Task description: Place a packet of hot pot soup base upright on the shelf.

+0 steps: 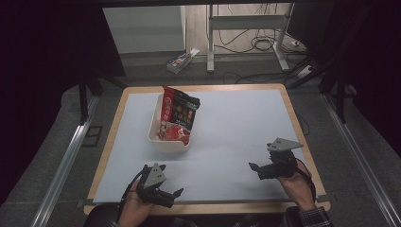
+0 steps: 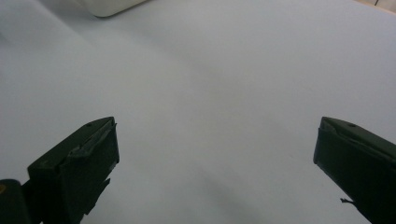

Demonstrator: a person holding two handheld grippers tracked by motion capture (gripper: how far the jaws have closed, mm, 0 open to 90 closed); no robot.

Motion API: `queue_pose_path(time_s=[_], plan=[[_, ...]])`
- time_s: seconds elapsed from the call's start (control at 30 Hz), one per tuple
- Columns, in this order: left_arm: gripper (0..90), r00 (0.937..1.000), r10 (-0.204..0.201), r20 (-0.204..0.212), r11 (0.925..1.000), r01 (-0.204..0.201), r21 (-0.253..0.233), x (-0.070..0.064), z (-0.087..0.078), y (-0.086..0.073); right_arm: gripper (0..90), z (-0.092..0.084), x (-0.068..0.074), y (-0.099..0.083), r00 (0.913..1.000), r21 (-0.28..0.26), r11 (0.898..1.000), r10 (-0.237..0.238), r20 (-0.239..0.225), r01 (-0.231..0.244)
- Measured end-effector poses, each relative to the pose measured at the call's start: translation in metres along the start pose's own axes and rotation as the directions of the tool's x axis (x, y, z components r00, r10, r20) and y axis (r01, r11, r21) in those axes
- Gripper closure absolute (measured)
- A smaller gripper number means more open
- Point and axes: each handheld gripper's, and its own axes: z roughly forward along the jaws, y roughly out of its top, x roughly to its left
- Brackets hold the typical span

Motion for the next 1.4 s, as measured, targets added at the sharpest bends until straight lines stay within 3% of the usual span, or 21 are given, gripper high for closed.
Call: queue_pose_path(time_s=[0.57, 0.73, 0.97, 1.2, 1.4], plan=[[0.0, 0.9996, -0.007, -0.028, 1.0000, 0.007, 0.004, 0.008, -0.004, -0.002, 0.0, -0.021, -0.017, -0.039, 0.9929, 0.017, 0.997, 0.080, 0.088, -0.082], [0.0, 0.9989, -0.013, -0.046, 0.9999, 0.013, 0.009, 0.013, -0.006, -0.003, 0.0, -0.026, -0.023, -0.055, 0.9867, 0.043, 0.991, 0.124, 0.106, -0.129], [0.0, 0.9983, -0.018, -0.055, 0.9995, 0.019, 0.026, 0.016, -0.006, -0.005, 0.0, -0.022, -0.029, -0.064, 0.9789, 0.090, 0.979, 0.175, 0.105, -0.185], [0.0, 0.9986, -0.012, -0.052, 0.9991, 0.014, 0.039, 0.018, -0.005, -0.005, 0.0, -0.015, -0.029, -0.068, 0.9786, 0.149, 0.970, 0.175, 0.109, -0.190], [0.0, 0.9987, -0.012, -0.050, 0.9990, 0.014, 0.042, 0.017, -0.004, -0.005, 0.0, -0.015, -0.030, -0.067, 0.9792, 0.142, 0.972, 0.171, 0.109, -0.186]])
